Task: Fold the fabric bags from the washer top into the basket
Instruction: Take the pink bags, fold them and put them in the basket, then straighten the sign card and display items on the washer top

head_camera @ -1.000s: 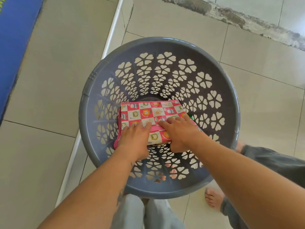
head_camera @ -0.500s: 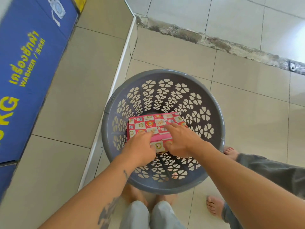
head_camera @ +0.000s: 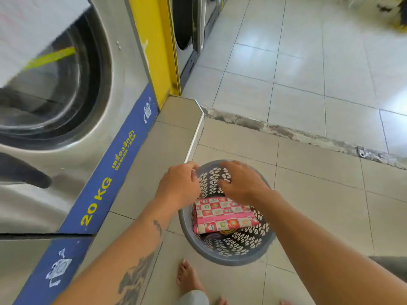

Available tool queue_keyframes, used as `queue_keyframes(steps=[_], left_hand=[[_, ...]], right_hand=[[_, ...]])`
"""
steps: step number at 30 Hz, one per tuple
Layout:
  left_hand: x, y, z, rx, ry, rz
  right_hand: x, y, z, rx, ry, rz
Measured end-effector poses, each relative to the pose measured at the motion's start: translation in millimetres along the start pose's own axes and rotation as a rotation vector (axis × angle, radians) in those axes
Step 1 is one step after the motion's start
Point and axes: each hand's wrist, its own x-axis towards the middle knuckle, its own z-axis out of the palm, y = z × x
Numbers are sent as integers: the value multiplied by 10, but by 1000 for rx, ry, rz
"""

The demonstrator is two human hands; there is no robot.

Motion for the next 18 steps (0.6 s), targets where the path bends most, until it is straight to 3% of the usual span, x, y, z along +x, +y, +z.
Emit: queue_keyframes(steps=[8, 18], left_hand=[[-742, 555, -1308, -30, 168, 48], [-1791, 1096, -3335, 34, 522, 196]], right_hand=[[-691, -886, -1080, -18, 179, -152], [-1410, -2200, -2504, 3, 450, -404]])
